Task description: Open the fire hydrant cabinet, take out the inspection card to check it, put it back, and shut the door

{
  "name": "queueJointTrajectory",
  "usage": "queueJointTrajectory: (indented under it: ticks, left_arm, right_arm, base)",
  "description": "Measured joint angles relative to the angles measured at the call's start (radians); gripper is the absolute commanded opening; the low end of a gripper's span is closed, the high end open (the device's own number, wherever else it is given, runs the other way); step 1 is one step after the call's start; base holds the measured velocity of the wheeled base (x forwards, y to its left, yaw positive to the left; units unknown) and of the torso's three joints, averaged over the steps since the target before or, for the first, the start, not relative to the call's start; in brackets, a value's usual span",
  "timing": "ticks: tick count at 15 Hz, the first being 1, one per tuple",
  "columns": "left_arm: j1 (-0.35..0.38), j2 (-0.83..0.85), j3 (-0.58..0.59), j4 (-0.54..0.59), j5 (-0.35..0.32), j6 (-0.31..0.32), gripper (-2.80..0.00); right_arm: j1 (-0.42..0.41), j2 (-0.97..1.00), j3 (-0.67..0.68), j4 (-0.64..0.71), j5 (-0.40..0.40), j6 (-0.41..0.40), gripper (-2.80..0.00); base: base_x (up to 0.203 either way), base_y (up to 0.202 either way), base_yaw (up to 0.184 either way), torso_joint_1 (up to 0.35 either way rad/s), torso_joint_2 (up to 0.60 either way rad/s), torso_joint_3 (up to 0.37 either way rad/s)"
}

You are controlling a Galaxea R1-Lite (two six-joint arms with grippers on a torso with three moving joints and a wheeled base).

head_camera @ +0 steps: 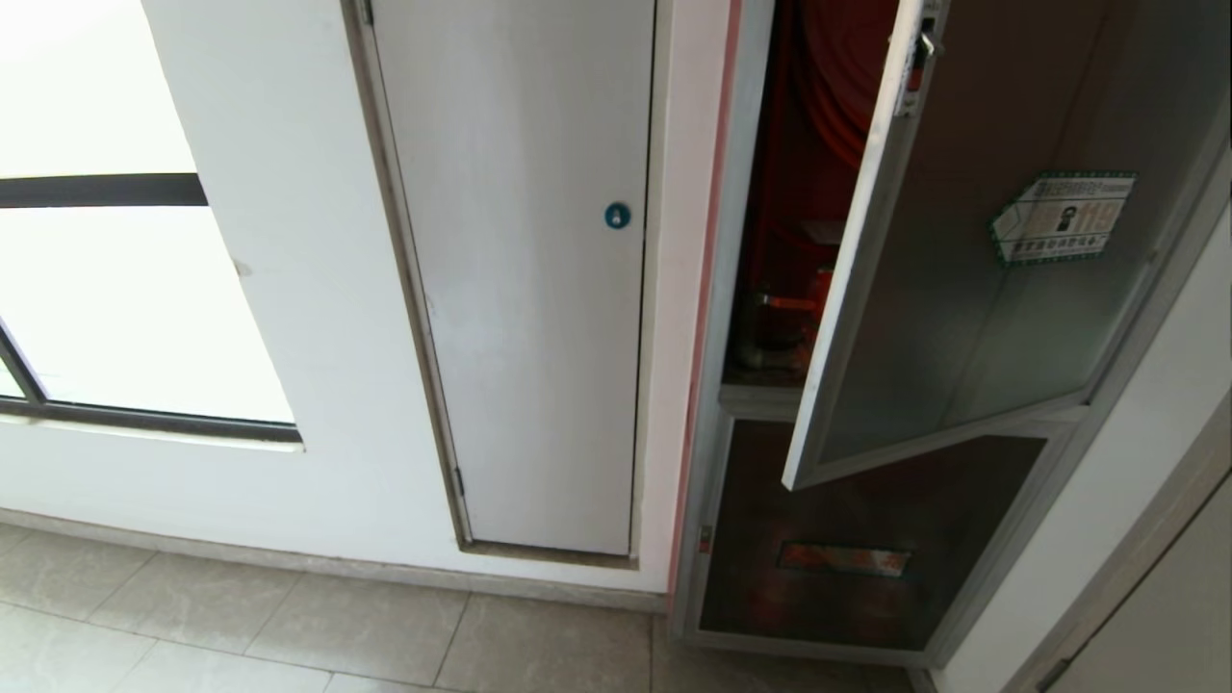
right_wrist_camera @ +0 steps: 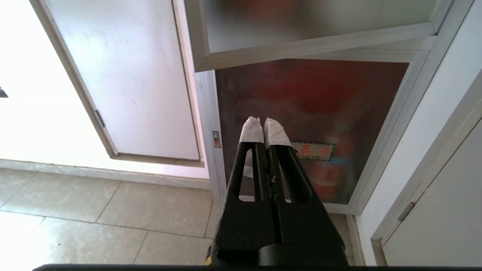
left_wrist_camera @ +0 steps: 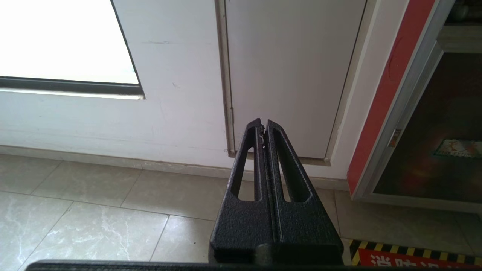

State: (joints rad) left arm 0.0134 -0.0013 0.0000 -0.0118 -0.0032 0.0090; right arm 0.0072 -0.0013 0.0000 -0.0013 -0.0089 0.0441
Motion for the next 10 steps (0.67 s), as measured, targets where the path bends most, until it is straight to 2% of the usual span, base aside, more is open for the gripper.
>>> queueJointTrajectory:
  ticks: [6,10]
  left_arm:
    - [0.000,0.000,0.000,0.000,0.000,0.000,-2.80]
    - [0.000,0.000,0.000,0.000,0.000,0.000,-2.80]
  right_arm:
    - [0.000,0.000,0.000,0.001,0.000,-0.002,-2.80]
    - [0.000,0.002,-0.026,0.012,0.025,-0.034,-2.80]
  base:
    - [0.000,0.000,0.000,0.000,0.00,0.000]
    - [0.000,0.000,0.000,0.000,0.00,0.000]
